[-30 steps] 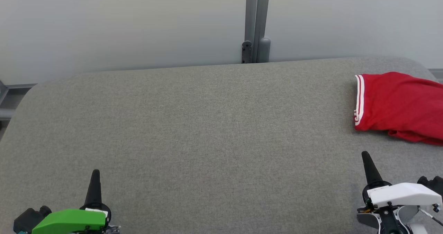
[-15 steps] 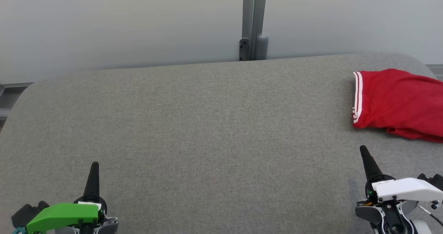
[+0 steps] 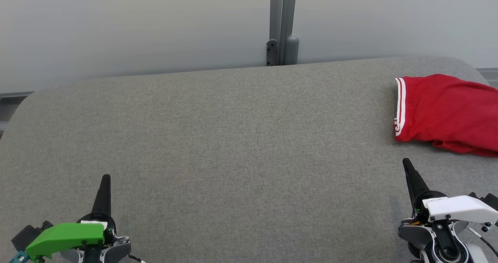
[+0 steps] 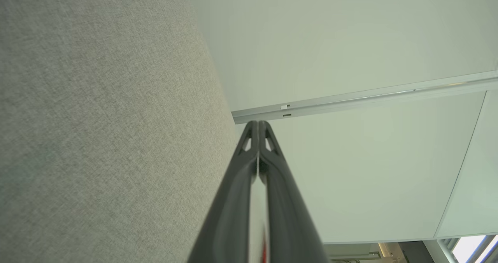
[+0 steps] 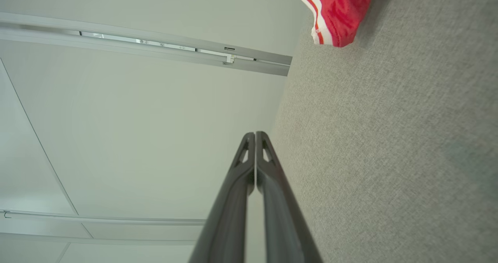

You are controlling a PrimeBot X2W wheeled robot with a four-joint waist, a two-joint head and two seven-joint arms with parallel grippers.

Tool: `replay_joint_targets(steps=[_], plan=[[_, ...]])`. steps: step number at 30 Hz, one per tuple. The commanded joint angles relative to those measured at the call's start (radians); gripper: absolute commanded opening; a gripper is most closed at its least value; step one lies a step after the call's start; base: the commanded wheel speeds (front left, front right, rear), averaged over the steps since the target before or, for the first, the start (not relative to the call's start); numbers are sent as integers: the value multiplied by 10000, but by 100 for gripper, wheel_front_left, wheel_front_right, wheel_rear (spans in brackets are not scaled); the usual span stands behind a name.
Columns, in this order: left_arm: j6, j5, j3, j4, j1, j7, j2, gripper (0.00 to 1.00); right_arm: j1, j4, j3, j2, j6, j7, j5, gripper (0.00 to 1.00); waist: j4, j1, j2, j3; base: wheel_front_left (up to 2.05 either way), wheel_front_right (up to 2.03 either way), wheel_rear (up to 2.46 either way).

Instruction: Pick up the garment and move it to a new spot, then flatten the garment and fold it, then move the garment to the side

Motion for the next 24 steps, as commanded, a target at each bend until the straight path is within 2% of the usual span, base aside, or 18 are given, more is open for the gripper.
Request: replay_joint_targets(steps=[1,24], plan=[[-46,-214,56,-80,-252,60,75,0,-175,-68,-17,-62,5,72,243,0,-11,0,0,12,0,0,0],[-59,-1714,142,-131,-549,478,84,0,-390,-48,-22,-72,4,500,1947,0,-161,0,0,170,0,0,0]])
